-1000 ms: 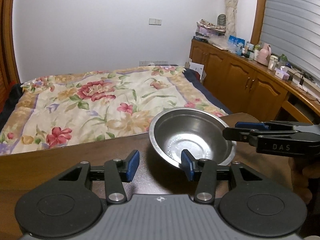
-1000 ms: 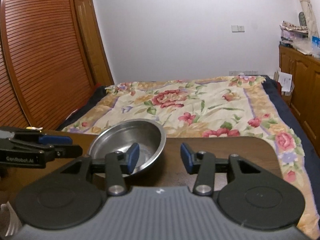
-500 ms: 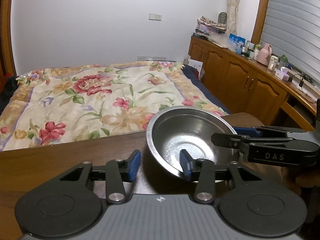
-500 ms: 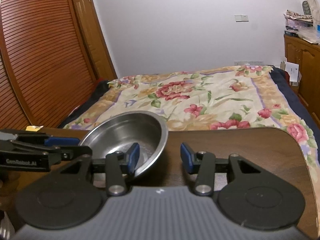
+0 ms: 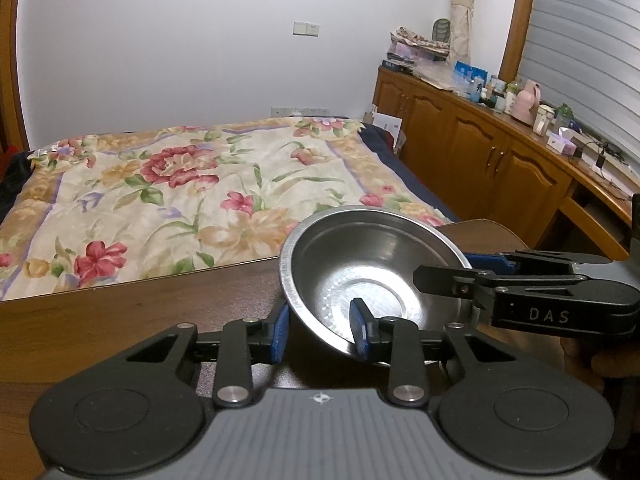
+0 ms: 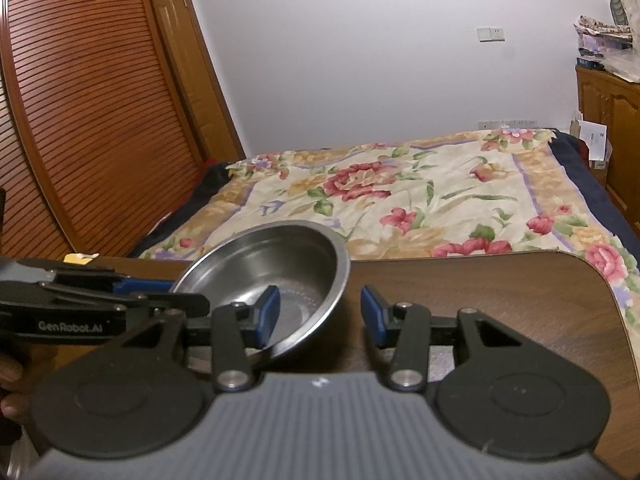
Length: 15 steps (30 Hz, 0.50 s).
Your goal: Organize plates and bowls
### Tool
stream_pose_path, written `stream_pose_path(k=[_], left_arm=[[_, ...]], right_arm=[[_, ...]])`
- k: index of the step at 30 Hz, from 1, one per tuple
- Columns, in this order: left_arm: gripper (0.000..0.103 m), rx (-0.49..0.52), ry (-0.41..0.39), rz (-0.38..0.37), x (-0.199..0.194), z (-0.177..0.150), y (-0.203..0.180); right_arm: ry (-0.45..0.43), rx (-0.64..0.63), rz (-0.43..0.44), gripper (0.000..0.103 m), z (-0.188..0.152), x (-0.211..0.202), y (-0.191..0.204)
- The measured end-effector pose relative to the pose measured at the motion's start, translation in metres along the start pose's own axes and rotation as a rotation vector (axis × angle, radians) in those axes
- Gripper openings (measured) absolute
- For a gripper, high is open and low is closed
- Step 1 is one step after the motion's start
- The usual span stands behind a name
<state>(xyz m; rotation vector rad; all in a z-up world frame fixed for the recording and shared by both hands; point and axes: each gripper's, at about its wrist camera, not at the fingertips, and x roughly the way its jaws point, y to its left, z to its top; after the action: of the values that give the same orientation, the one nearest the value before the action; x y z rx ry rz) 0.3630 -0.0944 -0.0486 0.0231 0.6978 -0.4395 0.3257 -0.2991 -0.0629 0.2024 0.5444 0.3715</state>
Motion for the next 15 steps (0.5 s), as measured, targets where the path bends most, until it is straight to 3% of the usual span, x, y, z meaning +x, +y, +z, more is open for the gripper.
stream_pose_path(k=[3, 8, 15], left_arm=[[0.026, -0.007, 0.004, -0.004, -0.001, 0.000, -0.001], [0.022, -0.007, 0.009, 0.001, -0.004, 0.002, -0.002], [0.021, 0.011, -0.019, -0.008, -0.028, 0.008, -0.007]], right_arm=[[0.003, 0.000, 0.004, 0.044, -0.001, 0.001, 0.000], [0.013, -0.007, 0.011, 0.027, -0.003, 0.002, 0.002], [0.018, 0.031, 0.001, 0.019, -0.002, -0.001, -0.003]])
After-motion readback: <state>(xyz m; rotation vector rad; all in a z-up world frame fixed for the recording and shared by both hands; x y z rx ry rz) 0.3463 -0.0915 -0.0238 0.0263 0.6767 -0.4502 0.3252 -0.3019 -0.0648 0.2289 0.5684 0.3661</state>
